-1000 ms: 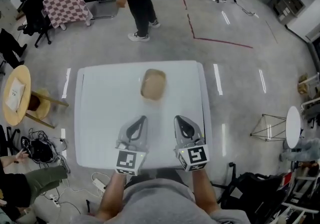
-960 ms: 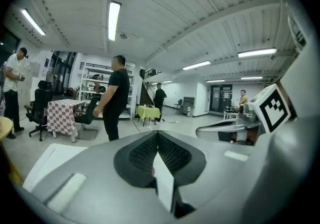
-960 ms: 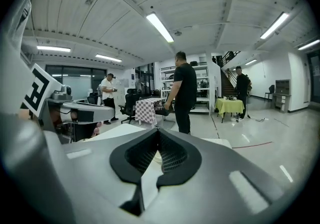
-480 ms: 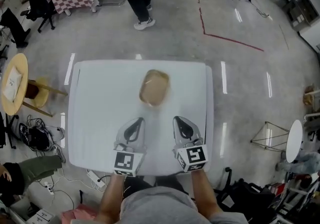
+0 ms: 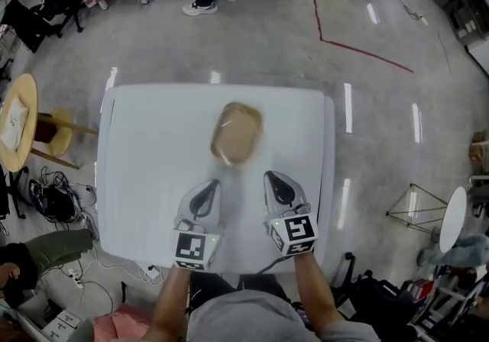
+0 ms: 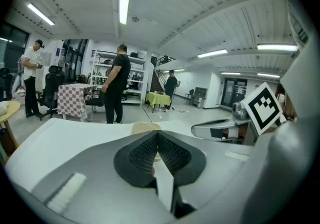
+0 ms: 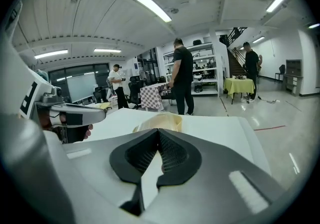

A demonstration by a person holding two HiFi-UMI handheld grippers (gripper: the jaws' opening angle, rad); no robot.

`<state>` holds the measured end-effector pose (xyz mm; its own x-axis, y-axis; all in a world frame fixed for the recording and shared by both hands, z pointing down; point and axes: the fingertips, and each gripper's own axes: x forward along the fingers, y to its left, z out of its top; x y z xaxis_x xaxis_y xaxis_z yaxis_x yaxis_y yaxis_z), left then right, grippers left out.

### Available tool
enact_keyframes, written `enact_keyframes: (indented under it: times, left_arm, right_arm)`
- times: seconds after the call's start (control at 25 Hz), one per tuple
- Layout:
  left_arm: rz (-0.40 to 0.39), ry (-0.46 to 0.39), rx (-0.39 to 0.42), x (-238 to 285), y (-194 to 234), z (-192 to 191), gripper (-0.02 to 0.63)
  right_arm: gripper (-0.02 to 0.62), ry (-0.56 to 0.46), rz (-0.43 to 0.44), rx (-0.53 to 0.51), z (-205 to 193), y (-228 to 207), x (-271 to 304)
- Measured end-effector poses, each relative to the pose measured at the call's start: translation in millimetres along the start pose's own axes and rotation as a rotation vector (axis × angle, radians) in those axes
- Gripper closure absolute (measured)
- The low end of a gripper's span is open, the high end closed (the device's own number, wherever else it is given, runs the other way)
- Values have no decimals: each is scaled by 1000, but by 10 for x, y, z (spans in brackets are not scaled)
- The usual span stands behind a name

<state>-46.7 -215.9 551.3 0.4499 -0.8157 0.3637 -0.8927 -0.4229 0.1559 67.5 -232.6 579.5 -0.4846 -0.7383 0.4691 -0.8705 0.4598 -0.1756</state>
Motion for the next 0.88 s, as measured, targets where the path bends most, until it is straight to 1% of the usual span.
enact_keyframes:
  times: [0.16, 0.32, 0.36, 0.44, 0.56, 0.64, 0.72, 0.8, 0.88]
  left_arm:
    - [7, 9, 0, 74, 5, -60, 594]
    - [12, 21, -5, 118, 14, -96, 595]
    - [13, 23, -6, 126, 20, -102, 594]
    - [15, 29, -12, 151, 37, -121, 595]
    - [16, 38, -24, 193, 57, -151, 594]
    - [18, 42, -28, 211, 64, -171, 594]
    - [20, 46, -29, 233, 74, -198, 595]
    - [21, 51, -29, 256, 83, -231, 595]
    - [22, 55, -30, 277, 88, -259, 594]
  right_arm:
    - [591, 17, 3, 36, -58, -74, 126]
    - [587, 38, -9, 103, -95, -186, 233]
    - [578, 45, -9, 119, -102, -212, 259]
    - [532, 62, 1, 156, -126, -252, 319]
    - [489, 86, 16, 199, -172, -300, 408]
    - [441, 97, 41, 228, -208, -301, 466]
    - [421, 99, 73, 265, -240, -287, 529]
    - [377, 97, 95, 294, -270, -278, 596]
    - [351, 100, 110, 318, -299, -275, 661]
